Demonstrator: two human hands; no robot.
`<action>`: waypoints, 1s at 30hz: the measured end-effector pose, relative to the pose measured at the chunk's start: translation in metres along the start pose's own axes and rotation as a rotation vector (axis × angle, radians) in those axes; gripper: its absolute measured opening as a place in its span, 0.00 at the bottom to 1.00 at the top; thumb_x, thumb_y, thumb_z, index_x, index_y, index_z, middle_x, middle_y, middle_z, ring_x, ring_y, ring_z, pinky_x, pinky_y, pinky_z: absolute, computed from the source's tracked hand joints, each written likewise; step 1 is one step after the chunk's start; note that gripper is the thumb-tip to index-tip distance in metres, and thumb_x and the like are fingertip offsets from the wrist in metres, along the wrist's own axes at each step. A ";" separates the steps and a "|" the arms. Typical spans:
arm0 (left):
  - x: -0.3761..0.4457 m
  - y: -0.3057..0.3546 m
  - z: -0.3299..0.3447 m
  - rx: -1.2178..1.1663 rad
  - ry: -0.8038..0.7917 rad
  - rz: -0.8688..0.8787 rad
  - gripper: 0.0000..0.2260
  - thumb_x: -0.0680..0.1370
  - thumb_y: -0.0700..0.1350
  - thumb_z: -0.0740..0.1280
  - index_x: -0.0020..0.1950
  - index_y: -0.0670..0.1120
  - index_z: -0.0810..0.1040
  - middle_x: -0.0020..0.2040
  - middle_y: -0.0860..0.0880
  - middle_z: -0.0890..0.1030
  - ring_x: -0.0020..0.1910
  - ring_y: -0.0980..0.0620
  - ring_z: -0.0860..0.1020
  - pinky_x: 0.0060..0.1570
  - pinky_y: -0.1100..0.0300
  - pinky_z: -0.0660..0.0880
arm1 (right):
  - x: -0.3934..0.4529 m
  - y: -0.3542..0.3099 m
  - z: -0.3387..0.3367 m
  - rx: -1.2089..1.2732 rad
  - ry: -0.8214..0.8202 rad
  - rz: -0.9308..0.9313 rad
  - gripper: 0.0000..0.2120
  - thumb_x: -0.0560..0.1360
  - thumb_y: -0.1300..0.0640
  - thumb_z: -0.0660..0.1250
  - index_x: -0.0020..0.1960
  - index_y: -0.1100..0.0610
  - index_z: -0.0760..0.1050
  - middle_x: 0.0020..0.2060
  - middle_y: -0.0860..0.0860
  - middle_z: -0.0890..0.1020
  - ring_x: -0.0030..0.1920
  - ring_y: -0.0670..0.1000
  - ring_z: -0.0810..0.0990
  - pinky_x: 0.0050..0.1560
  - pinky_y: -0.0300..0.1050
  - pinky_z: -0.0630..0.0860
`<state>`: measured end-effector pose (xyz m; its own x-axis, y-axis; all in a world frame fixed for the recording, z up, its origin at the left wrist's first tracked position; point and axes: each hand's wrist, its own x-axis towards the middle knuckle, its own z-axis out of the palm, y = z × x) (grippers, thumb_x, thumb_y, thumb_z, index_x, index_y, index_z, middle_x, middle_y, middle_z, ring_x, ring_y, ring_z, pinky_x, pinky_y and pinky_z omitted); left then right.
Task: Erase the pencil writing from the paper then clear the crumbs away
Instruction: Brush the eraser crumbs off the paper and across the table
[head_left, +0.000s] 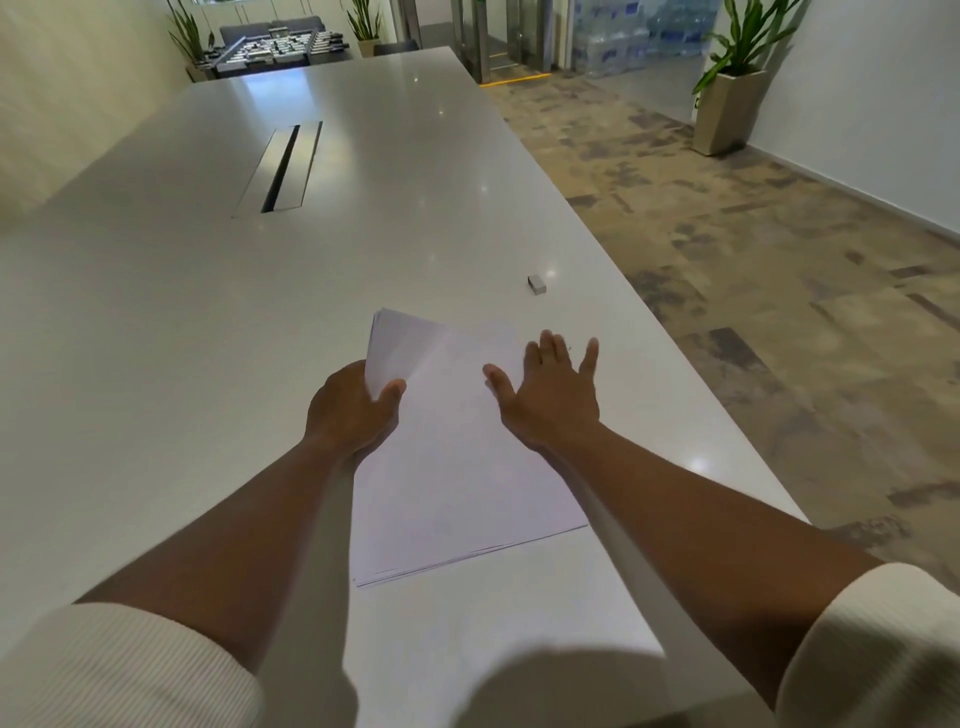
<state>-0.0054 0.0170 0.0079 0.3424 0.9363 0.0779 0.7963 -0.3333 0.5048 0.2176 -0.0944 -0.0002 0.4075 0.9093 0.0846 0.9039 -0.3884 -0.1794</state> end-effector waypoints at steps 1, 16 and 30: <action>0.000 0.000 0.000 0.005 0.005 -0.002 0.16 0.79 0.59 0.63 0.52 0.46 0.78 0.44 0.49 0.78 0.44 0.43 0.76 0.43 0.54 0.70 | -0.001 0.002 -0.001 0.036 0.025 -0.055 0.43 0.77 0.31 0.35 0.78 0.60 0.54 0.79 0.56 0.54 0.79 0.50 0.47 0.74 0.63 0.32; 0.002 -0.001 0.001 -0.011 0.001 0.008 0.08 0.82 0.52 0.67 0.48 0.48 0.75 0.42 0.50 0.78 0.43 0.43 0.76 0.41 0.55 0.68 | 0.000 0.030 -0.007 -0.175 -0.071 -0.194 0.34 0.80 0.37 0.39 0.80 0.57 0.45 0.79 0.53 0.43 0.78 0.49 0.37 0.72 0.67 0.29; 0.000 -0.002 0.000 -0.012 -0.008 0.008 0.08 0.82 0.52 0.67 0.48 0.48 0.75 0.37 0.55 0.74 0.42 0.43 0.76 0.40 0.54 0.68 | 0.008 0.056 0.001 0.100 0.107 -0.065 0.29 0.83 0.45 0.50 0.79 0.56 0.51 0.80 0.52 0.48 0.79 0.50 0.40 0.77 0.61 0.41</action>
<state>-0.0070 0.0180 0.0062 0.3523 0.9329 0.0752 0.7878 -0.3390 0.5142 0.2710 -0.1091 -0.0105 0.3654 0.9086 0.2023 0.9133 -0.3078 -0.2669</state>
